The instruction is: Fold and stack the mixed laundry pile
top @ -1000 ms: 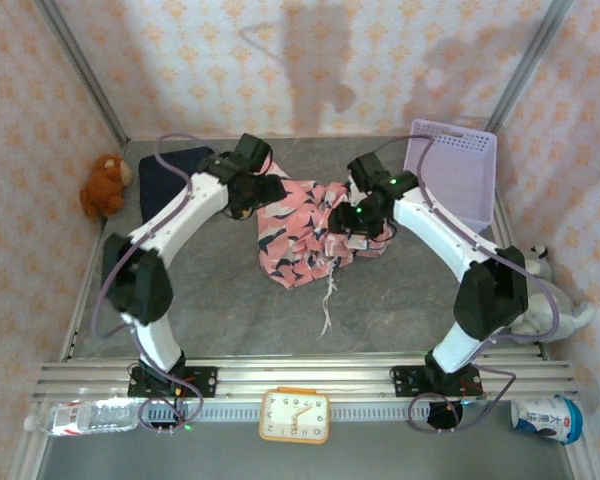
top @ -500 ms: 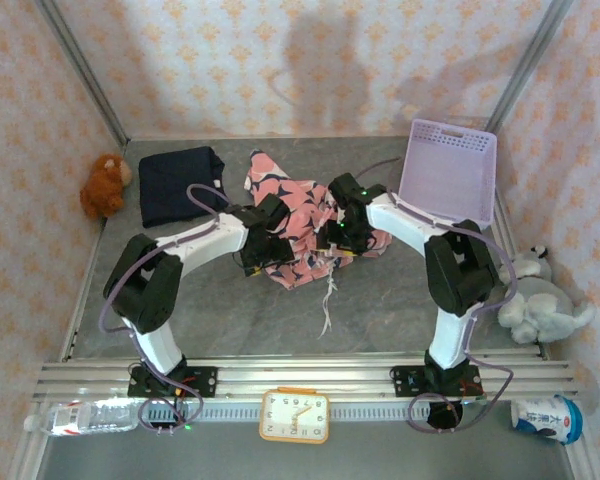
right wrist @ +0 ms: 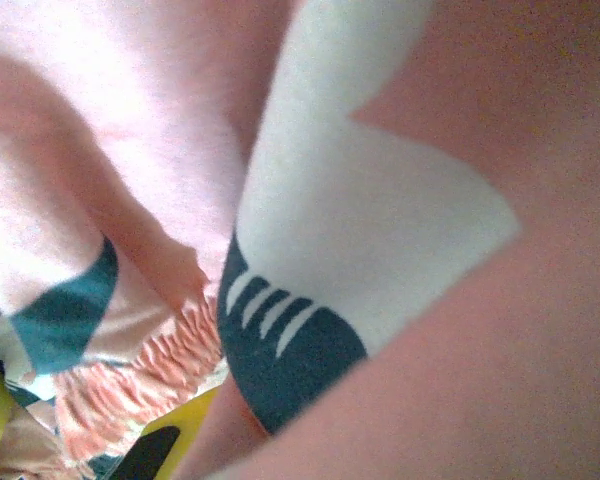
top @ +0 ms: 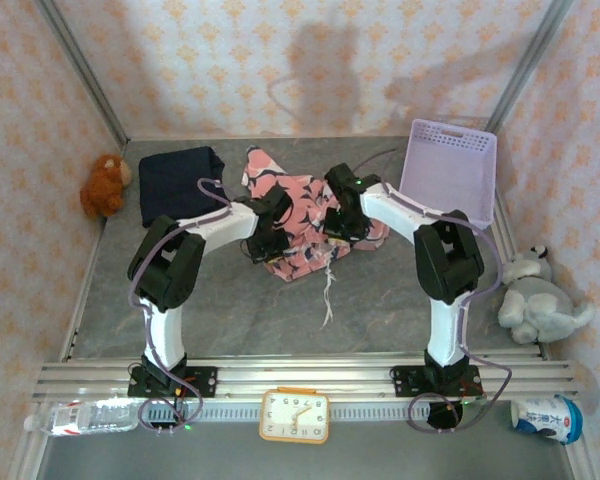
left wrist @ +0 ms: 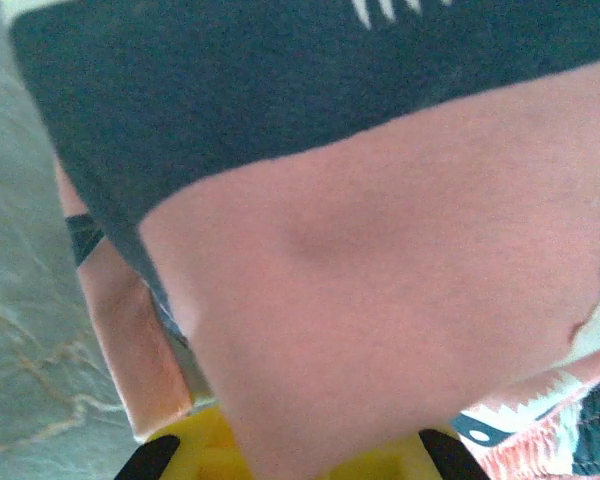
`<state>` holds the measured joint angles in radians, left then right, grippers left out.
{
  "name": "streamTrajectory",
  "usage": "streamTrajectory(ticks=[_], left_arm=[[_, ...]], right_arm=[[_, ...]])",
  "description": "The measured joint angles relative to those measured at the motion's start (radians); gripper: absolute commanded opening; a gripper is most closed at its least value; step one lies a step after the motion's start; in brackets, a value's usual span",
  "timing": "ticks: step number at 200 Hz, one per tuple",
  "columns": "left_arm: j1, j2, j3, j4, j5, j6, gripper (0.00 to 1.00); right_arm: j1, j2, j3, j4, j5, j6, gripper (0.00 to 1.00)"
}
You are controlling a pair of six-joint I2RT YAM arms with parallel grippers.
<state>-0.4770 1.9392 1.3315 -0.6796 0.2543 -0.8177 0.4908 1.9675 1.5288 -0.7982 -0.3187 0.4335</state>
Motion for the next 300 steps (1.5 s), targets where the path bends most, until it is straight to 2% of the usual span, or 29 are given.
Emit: streamTrajectory(ticks=[18,34,56,71,80,96,109,125,135,149,153,161,169,176,184,192,207,227,250,268,300], left_arm=[[0.046,-0.01,0.074,-0.019,0.0,0.004,0.0],[0.096,-0.01,0.233,-0.054,0.001,0.016,0.0],[0.161,0.003,0.557,-0.103,0.001,0.045,0.0],[0.203,0.045,0.85,-0.135,0.002,0.062,0.0],[0.225,0.073,1.019,-0.158,0.003,0.068,0.0],[0.258,0.104,1.246,-0.181,0.015,0.076,0.0],[0.276,0.087,1.309,-0.188,0.031,0.082,0.0],[0.282,0.005,1.215,-0.184,0.045,0.092,0.0],[0.281,-0.094,1.035,-0.163,0.054,0.098,0.0],[0.277,-0.233,0.74,-0.115,0.061,0.104,0.0],[0.276,-0.272,0.65,-0.095,0.061,0.105,0.0],[0.276,-0.349,0.458,-0.064,0.063,0.105,0.0],[0.276,-0.405,0.298,-0.049,0.068,0.102,0.2],[0.276,-0.444,0.164,-0.039,0.072,0.097,0.46],[0.276,-0.481,0.011,-0.03,0.077,0.085,0.64],[0.276,-0.505,-0.107,-0.03,0.079,0.072,0.71],[0.276,-0.537,-0.292,-0.031,0.079,0.041,0.72],[0.27,-0.555,-0.371,-0.037,0.075,0.011,0.71],[0.238,-0.541,-0.323,-0.009,0.047,0.002,0.71],[0.189,-0.468,-0.215,0.016,-0.006,0.007,0.7],[0.132,-0.286,-0.101,0.105,-0.076,0.005,0.58]], right_arm=[[-0.036,0.002,0.085,-0.025,-0.025,0.0,0.0],[-0.082,0.023,0.248,-0.063,-0.077,0.0,0.0],[-0.156,0.136,0.671,-0.121,-0.16,-0.003,0.0],[-0.21,0.234,1.024,-0.133,-0.227,0.013,0.0],[-0.241,0.262,1.169,-0.124,-0.273,0.031,0.0],[-0.298,0.248,1.284,-0.089,-0.356,0.077,0.0],[-0.335,0.192,1.261,-0.064,-0.412,0.092,0.0],[-0.349,0.076,1.1,-0.054,-0.461,0.074,0.0],[-0.341,-0.018,0.933,-0.047,-0.473,0.053,0.0],[-0.323,-0.177,0.603,-0.019,-0.478,0.023,0.0],[-0.318,-0.225,0.495,-0.003,-0.48,0.016,0.05],[-0.31,-0.307,0.293,0.016,-0.476,0.008,0.26],[-0.307,-0.37,0.103,0.021,-0.467,0.006,0.37],[-0.308,-0.409,-0.047,0.023,-0.448,0.002,0.4],[-0.311,-0.435,-0.195,0.019,-0.419,-0.005,0.41],[-0.315,-0.441,-0.318,0.011,-0.381,-0.011,0.42],[-0.322,-0.441,-0.48,-0.01,-0.296,-0.013,0.42],[-0.324,-0.44,-0.522,-0.036,-0.229,-0.015,0.42],[-0.307,-0.409,-0.417,-0.016,-0.198,-0.015,0.42],[-0.26,-0.341,-0.29,0.024,-0.163,-0.015,0.41],[-0.169,-0.209,-0.17,0.121,-0.111,0.036,0.43]])
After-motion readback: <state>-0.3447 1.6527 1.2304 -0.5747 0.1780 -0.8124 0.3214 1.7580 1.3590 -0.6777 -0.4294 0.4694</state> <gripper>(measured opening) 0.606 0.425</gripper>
